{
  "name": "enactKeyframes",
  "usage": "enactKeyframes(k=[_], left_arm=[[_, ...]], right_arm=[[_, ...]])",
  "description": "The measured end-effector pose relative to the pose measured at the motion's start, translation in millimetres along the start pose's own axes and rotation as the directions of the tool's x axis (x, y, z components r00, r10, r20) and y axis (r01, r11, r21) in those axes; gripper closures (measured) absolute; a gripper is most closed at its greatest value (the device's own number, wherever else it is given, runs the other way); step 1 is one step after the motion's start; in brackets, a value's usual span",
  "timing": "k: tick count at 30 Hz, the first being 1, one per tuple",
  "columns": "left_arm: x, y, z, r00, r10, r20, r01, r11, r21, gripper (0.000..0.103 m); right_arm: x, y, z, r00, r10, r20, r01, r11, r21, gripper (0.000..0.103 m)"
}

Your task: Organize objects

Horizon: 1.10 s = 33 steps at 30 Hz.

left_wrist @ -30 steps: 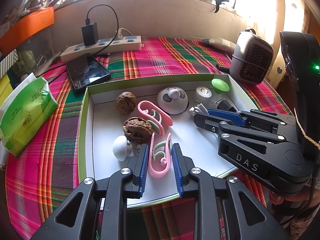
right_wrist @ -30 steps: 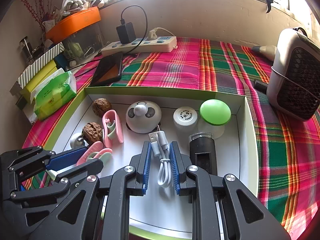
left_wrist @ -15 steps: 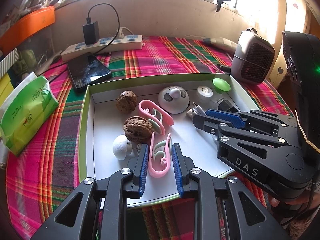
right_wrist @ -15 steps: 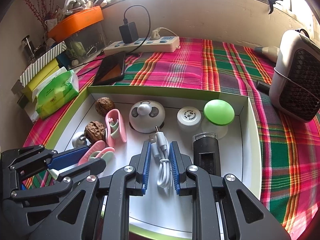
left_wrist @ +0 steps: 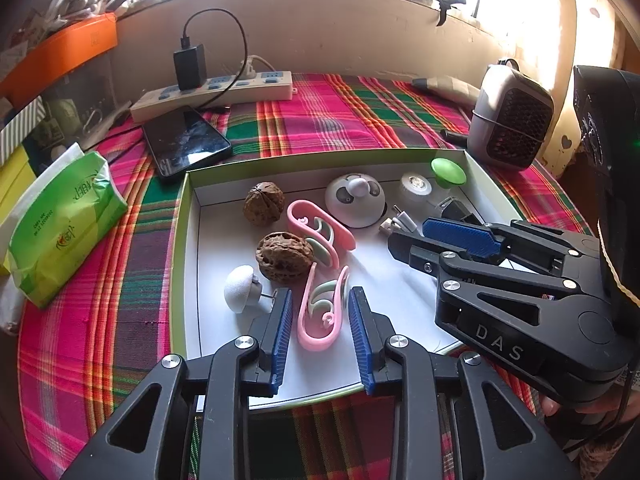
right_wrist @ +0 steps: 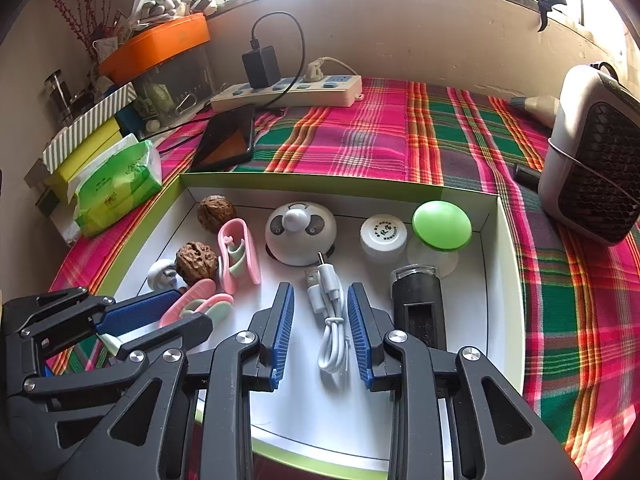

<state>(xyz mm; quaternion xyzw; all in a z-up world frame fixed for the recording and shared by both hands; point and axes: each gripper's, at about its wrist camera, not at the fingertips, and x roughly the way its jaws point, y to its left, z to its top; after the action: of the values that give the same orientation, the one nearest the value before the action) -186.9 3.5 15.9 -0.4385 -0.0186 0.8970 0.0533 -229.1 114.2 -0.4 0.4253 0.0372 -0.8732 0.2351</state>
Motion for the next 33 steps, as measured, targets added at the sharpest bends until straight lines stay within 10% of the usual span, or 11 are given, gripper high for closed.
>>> enactKeyframes(k=[33], left_arm=[[-43, -3, -19, 0.996, 0.058, 0.07, -0.056, 0.998, -0.019, 0.075]], right_arm=[[-54, 20, -25, 0.989, -0.115, 0.092, 0.113, 0.993, 0.025, 0.069]])
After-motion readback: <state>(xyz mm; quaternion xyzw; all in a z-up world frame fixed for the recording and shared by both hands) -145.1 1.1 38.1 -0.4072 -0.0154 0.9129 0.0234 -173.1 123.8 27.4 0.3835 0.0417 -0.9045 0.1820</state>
